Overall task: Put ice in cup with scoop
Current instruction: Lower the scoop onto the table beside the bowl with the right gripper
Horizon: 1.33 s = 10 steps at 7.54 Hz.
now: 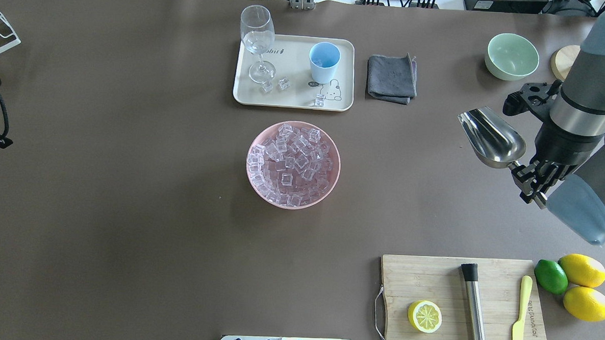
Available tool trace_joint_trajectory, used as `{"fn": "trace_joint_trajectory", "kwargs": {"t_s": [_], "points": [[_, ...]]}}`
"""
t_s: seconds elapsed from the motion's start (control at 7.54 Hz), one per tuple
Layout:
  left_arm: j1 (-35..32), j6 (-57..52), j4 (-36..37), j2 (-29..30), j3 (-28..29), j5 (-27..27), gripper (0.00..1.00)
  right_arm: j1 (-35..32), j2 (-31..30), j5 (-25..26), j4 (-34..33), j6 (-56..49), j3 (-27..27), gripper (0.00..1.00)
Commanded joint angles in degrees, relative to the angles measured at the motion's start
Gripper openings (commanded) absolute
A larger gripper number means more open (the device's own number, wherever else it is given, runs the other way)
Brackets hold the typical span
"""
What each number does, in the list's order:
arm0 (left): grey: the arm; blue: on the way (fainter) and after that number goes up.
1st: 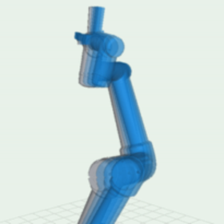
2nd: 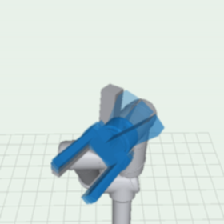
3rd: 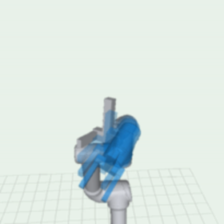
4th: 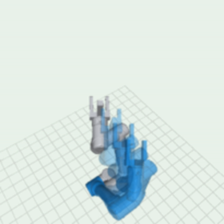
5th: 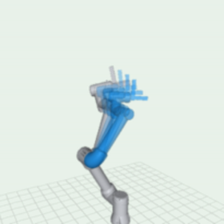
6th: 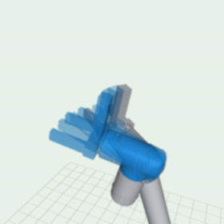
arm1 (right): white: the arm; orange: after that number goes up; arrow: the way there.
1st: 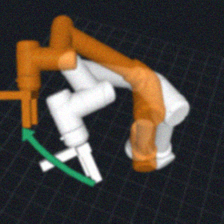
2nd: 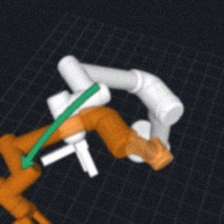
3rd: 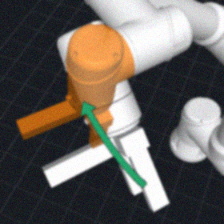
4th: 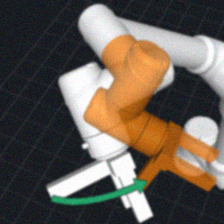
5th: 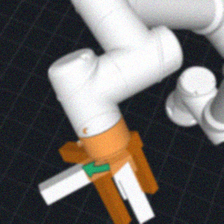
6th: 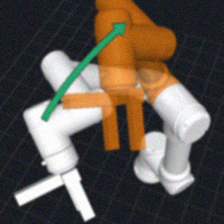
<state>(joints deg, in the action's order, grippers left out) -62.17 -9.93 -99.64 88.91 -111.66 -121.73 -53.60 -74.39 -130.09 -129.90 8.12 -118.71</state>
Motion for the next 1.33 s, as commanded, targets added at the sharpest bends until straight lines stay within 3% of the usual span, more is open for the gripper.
{"fn": "trace_joint_trajectory", "kwargs": {"t_s": [0.0, 0.13, 0.4, 0.66, 1.06, 1.19], "points": [[-9.2, 0.1, 4.8, -2.1, 4.2, -7.3, 0.98, 0.1, -3.8, -3.3, 7.7, 18.5, -0.1, 0.00], [-11.8, 0.0, 5.1, -3.2, 4.4, -7.7, 0.98, 1.6, -0.9, -3.4, 8.5, 28.3, 3.5, 0.00], [-17.6, 0.0, 8.0, -5.0, 7.9, -12.7, 0.98, 5.1, -1.2, -5.6, 19.8, 34.7, 8.8, 0.00], [-22.3, -0.2, 8.9, -5.1, 10.3, -14.1, 0.98, 8.5, -1.5, -5.5, 27.3, 41.9, 11.7, 0.00], [-26.1, -0.3, 9.3, -6.4, 13.5, -15.7, 0.98, 10.8, -4.6, -5.4, 32.3, 42.6, 13.1, 0.00], [-26.2, -0.4, 9.2, -6.7, 14.4, -19.2, 0.98, 11.2, -4.6, -5.3, 33.2, 42.6, 13.8, 0.00]]}}
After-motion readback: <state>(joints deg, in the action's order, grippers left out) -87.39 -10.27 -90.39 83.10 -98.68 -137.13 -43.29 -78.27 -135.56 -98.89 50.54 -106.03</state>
